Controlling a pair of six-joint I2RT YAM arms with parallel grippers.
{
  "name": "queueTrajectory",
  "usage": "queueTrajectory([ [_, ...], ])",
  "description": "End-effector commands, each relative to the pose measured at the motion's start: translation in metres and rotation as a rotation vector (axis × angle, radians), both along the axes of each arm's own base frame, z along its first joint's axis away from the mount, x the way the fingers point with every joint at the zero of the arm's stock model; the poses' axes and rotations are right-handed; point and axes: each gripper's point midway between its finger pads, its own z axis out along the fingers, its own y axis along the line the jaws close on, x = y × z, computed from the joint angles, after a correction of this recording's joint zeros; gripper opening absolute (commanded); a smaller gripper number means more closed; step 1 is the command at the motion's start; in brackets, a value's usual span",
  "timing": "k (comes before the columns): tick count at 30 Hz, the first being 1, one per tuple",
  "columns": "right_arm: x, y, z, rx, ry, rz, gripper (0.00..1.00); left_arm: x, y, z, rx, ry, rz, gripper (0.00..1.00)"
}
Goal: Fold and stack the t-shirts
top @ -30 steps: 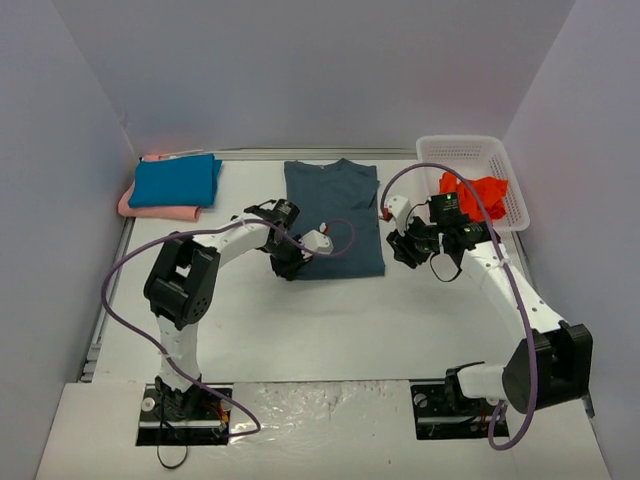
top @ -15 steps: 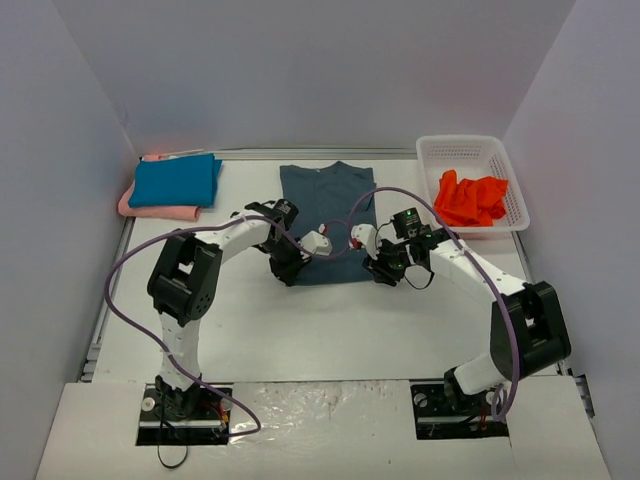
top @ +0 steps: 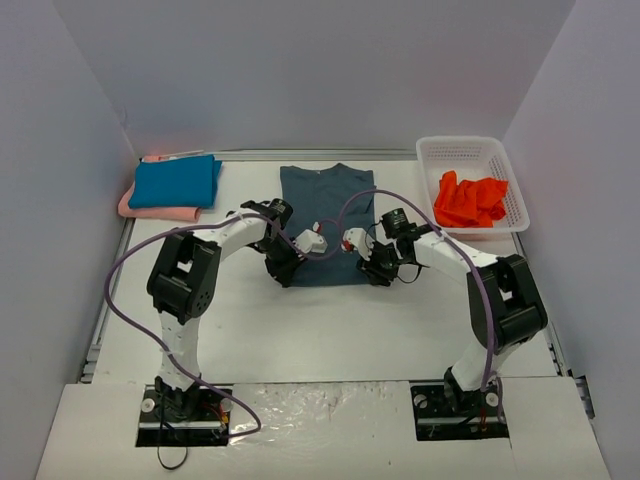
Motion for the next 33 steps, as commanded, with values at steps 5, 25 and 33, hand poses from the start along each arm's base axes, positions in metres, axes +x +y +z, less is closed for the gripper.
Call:
queueTrajectory([
  [5, -0.007, -0.005, -0.025, -0.054, 0.063, -0.001, 0.31, -0.003, -0.017, 0.012, -0.072, 0.018, -0.053, 0.02],
  [25, -0.013, -0.024, -0.052, -0.164, 0.117, -0.067, 0.01, 0.0, -0.007, 0.024, -0.141, 0.08, -0.008, 0.02],
  [33, -0.014, -0.013, 0.006, -0.102, 0.089, -0.078, 0.0, 0.003, 0.007, 0.052, -0.145, 0.05, -0.021, 0.02],
])
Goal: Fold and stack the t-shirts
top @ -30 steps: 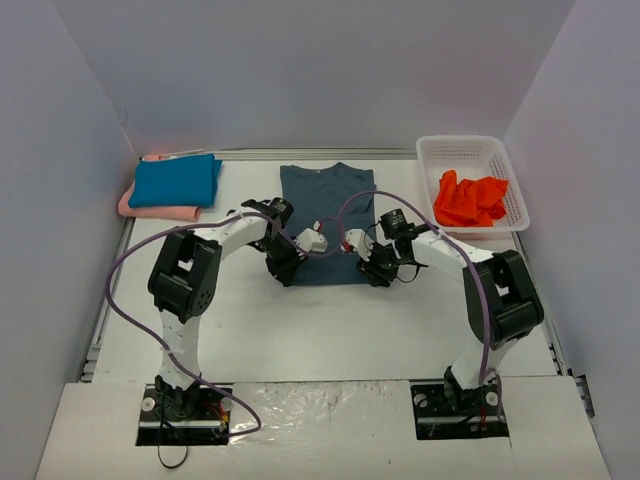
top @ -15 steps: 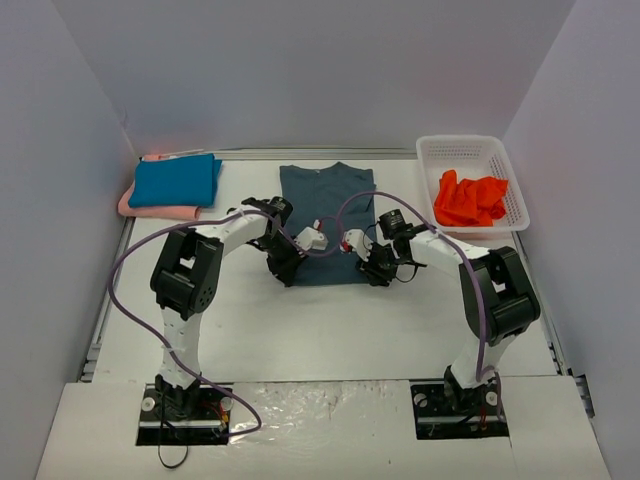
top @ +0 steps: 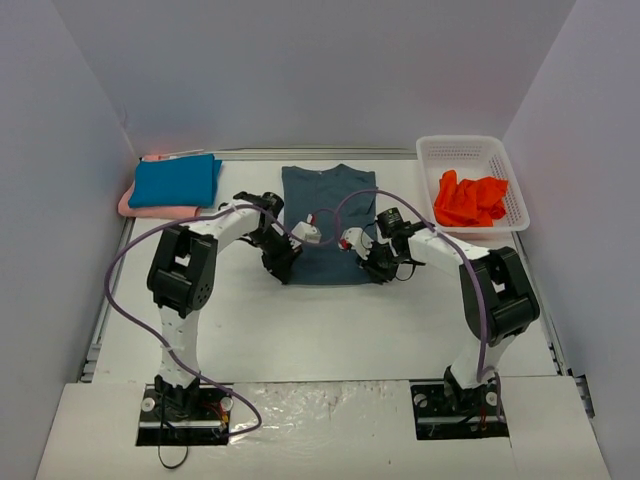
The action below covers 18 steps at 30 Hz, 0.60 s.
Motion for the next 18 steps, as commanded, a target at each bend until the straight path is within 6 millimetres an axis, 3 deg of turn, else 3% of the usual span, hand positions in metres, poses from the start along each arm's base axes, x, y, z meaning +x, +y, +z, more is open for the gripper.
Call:
queueTrajectory([
  [1, -0.018, -0.006, 0.03, -0.032, 0.032, -0.016, 0.0, 0.0, 0.003, 0.046, -0.053, -0.053, -0.04, 0.02],
  [7, -0.026, -0.005, 0.065, -0.016, 0.011, -0.023, 0.0, -0.01, 0.011, 0.072, -0.045, -0.081, -0.075, 0.02],
  [12, -0.039, 0.005, 0.101, 0.049, 0.0, -0.032, 0.0, -0.032, 0.019, 0.101, -0.044, -0.078, -0.122, 0.02],
  [18, -0.076, 0.004, 0.125, 0.05, 0.038, 0.029, 0.0, -0.087, 0.028, 0.132, -0.06, -0.002, -0.25, 0.02],
])
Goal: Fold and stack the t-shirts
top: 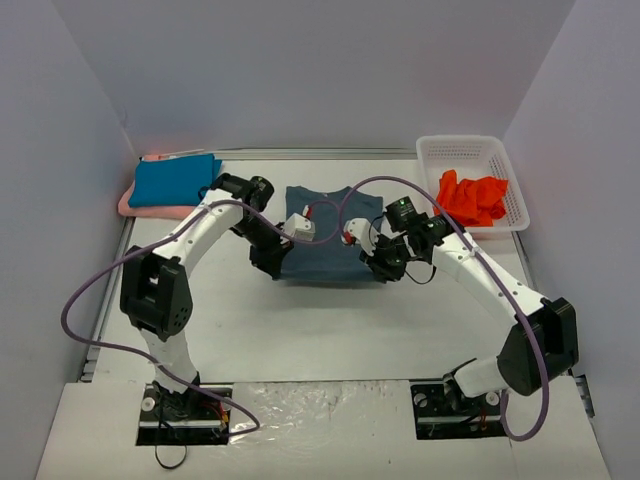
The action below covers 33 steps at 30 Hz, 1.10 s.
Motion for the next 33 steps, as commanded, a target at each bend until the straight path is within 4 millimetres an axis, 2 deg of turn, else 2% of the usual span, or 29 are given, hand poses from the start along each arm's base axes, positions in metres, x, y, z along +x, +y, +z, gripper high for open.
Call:
queueTrajectory([
  [1, -0.041, -0.007, 0.019, -0.015, 0.091, 0.035, 0.0, -0.057, 0.014, 0.04, -0.006, 0.09, -0.12, 0.02],
  [3, -0.052, -0.002, 0.027, 0.011, 0.122, 0.07, 0.0, -0.072, 0.012, 0.048, -0.034, 0.095, -0.169, 0.02],
  [5, -0.074, -0.003, 0.035, 0.02, 0.181, 0.105, 0.0, -0.093, 0.014, 0.058, -0.048, 0.144, -0.197, 0.02],
  [8, -0.084, -0.002, 0.046, 0.056, 0.177, 0.135, 0.0, -0.107, 0.014, 0.067, -0.074, 0.156, -0.228, 0.02],
  [10, -0.086, -0.003, 0.049, 0.061, 0.17, 0.142, 0.0, -0.108, 0.013, 0.069, -0.068, 0.143, -0.216, 0.02],
  [14, -0.077, -0.008, 0.045, 0.025, 0.137, 0.128, 0.0, -0.091, 0.011, 0.067, -0.038, 0.065, -0.139, 0.02],
  [16, -0.067, -0.007, 0.044, 0.013, 0.108, 0.11, 0.0, -0.072, 0.01, 0.063, 0.0, 0.006, -0.066, 0.02],
  [19, -0.053, -0.009, 0.044, -0.006, 0.07, 0.085, 0.0, -0.055, 0.006, 0.065, 0.01, -0.046, -0.023, 0.02],
  [28, -0.008, -0.018, 0.053, -0.024, -0.001, 0.024, 0.0, -0.015, 0.002, 0.069, 0.041, -0.095, 0.039, 0.03],
  [33, 0.019, -0.023, 0.064, -0.011, -0.056, -0.003, 0.0, 0.007, 0.002, 0.073, 0.052, -0.14, 0.097, 0.02],
])
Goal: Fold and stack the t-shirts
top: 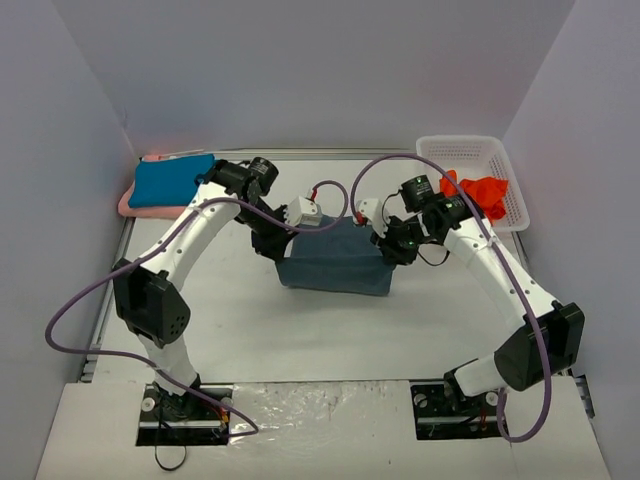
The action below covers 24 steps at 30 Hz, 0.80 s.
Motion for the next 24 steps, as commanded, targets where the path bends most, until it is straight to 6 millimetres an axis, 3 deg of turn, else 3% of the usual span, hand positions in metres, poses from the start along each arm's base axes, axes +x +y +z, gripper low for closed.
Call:
queueTrajectory([
  [1, 0.023, -0.011, 0.013, -0.015, -0.057, -0.024, 0.0, 0.01, 0.01, 0.014, 0.027, -0.02, 0.058, 0.02],
  [16, 0.08, -0.006, 0.008, 0.0, -0.103, -0.04, 0.0, 0.071, -0.004, 0.01, 0.024, -0.139, 0.141, 0.02],
  [24, 0.108, -0.016, 0.004, -0.022, -0.126, -0.08, 0.0, 0.1, -0.008, 0.015, 0.035, -0.21, 0.163, 0.02],
])
